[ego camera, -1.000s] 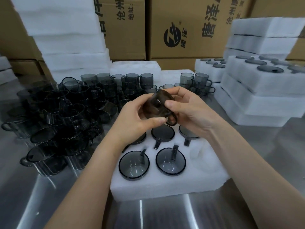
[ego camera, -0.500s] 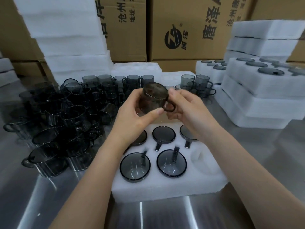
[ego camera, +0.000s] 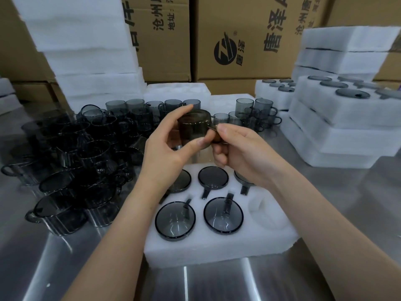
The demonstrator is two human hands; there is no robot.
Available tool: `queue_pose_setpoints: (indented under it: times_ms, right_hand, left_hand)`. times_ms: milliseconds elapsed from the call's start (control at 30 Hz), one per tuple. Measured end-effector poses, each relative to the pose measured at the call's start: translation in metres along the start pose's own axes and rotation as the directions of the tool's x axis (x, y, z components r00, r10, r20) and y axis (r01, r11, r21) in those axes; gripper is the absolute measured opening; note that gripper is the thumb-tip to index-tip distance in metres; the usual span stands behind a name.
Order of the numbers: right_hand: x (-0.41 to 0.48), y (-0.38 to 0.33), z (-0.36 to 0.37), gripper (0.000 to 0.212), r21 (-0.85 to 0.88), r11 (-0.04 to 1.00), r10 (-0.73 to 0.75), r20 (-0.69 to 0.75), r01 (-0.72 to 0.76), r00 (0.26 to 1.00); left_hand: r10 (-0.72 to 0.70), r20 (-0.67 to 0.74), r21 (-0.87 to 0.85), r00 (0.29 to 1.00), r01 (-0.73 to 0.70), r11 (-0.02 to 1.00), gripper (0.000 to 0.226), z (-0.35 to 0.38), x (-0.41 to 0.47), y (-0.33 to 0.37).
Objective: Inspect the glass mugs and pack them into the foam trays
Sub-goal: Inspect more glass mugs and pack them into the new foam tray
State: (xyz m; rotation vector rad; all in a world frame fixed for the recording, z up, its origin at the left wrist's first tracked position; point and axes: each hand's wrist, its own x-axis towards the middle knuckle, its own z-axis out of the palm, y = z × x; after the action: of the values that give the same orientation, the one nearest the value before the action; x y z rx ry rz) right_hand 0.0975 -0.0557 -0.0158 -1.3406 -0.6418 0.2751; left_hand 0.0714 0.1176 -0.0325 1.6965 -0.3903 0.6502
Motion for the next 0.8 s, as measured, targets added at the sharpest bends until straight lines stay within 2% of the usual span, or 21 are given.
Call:
queue_pose_setpoints:
  times_ms: [100, 300, 400, 500, 667, 733, 800]
  right_hand:
    - [-0.0004, 0.0006, 0.0002, 0.021, 0.026, 0.996, -0.082, 0.031, 0.082, 0.996]
    - [-0.0036, -0.0018, 0.0029, 0.022, -0.294, 0.928, -0.266, -0.087, 0.23, 0.96]
    - [-0.0032, -0.0025, 0.0051, 0.018, -0.349, 0.904, -0.31, -0.138, 0.246, 0.941]
    - [-0.0001, -0.0001, 0.0056, 0.028, -0.307, 0.929, -0.275, -0.193, 0.208, 0.942]
    - [0.0017, 0.0027, 0.0025, 0.053, -0.23, 0.972, -0.103, -0.219, 0.051, 0.97]
    - [0.0017, 0.0021, 0.003, 0.05, -0.151, 0.988, -0.072, -0.241, 0.036, 0.968]
    - [0.0024, 0.0012, 0.0018, 0.033, -0.081, 0.991, -0.124, -0.266, 0.106, 0.956]
  left_hand:
    - [-0.064, -0.021, -0.068, 0.998, 0.063, 0.996, 0.046, -0.0003, 0.0002, 0.0018]
    - [-0.147, 0.056, -0.175, 0.988, 0.154, 0.972, 0.042, -0.0004, -0.0003, 0.0033]
    - [-0.144, 0.085, -0.183, 0.986, 0.157, 0.97, 0.04, 0.0006, 0.0, 0.0034]
    - [-0.134, 0.089, -0.141, 0.987, 0.146, 0.979, 0.049, 0.0014, 0.0006, 0.0018]
    - [-0.074, 0.119, -0.025, 0.99, 0.077, 0.997, 0.057, 0.0019, -0.0003, -0.0007]
    - [-0.045, 0.128, -0.034, 0.991, 0.05, 0.998, 0.057, 0.002, -0.0007, 0.0007]
    - [-0.01, 0.123, -0.066, 0.992, 0.019, 0.998, 0.054, 0.0017, -0.0013, 0.0024]
